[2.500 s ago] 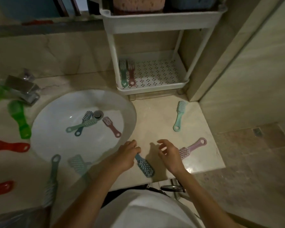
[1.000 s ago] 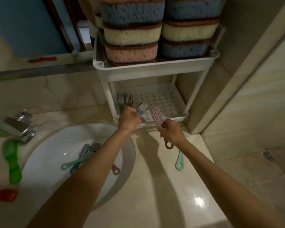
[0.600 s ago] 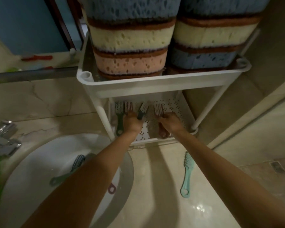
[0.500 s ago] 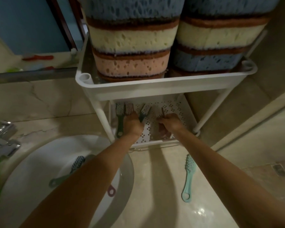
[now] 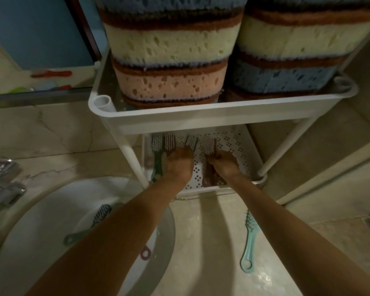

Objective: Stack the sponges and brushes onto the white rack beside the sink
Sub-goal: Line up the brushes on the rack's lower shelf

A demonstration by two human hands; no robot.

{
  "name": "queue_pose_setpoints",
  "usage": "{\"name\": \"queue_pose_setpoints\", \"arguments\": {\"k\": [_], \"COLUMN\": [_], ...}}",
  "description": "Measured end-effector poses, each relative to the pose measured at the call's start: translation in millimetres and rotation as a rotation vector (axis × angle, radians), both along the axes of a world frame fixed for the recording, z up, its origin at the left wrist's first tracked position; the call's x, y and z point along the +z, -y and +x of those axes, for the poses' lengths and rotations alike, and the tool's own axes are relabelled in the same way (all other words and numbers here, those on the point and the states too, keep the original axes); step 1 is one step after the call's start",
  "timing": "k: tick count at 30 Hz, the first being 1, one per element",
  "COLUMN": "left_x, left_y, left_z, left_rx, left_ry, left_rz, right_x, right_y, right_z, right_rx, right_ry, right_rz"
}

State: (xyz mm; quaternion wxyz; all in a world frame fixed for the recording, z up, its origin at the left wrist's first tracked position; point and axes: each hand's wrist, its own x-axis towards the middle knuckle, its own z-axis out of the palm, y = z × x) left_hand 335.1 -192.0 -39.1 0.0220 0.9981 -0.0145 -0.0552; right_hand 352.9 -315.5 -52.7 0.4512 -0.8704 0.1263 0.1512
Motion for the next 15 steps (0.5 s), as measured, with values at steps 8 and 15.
{"name": "queue_pose_setpoints", "arguments": {"k": [8, 15], "left_x": [0.8, 1.5], "left_y": [2.3, -6.1], "left_z": [8.7, 18.9], "left_rx": [0.128, 0.233], "left_ry": [-0.045, -0.081], "left_rz": [-0.189, -0.271], "right_x": [-1.4, -2.2], "right_y": [0.6, -5.4], "right_z": [0.4, -3.2], "right_rx": [0.043, 0.075], "right_ry": [0.053, 0.083], "right_rz": [-0.090, -0.214]}}
